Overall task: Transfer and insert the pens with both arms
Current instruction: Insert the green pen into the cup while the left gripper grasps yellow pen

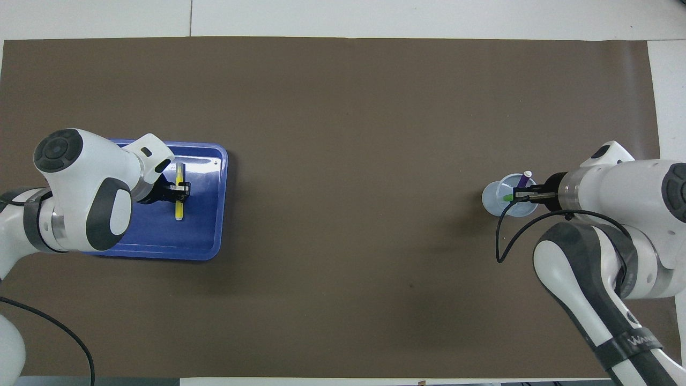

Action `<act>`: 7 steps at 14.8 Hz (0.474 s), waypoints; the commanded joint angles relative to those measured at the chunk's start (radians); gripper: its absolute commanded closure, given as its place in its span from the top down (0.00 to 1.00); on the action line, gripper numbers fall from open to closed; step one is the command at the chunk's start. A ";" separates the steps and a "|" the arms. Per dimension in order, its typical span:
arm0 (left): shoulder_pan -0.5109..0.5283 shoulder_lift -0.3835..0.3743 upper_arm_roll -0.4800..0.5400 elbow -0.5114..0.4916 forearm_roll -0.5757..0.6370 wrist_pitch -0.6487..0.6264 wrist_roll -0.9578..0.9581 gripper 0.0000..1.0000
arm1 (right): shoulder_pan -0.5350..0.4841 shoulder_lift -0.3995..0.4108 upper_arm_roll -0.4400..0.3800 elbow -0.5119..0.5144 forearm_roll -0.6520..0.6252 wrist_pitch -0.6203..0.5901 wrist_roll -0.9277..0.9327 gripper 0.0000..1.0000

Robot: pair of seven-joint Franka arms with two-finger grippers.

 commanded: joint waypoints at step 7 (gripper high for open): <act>0.008 0.013 0.008 0.207 0.014 -0.272 -0.008 0.00 | -0.019 0.002 0.014 0.014 -0.019 0.005 -0.001 0.84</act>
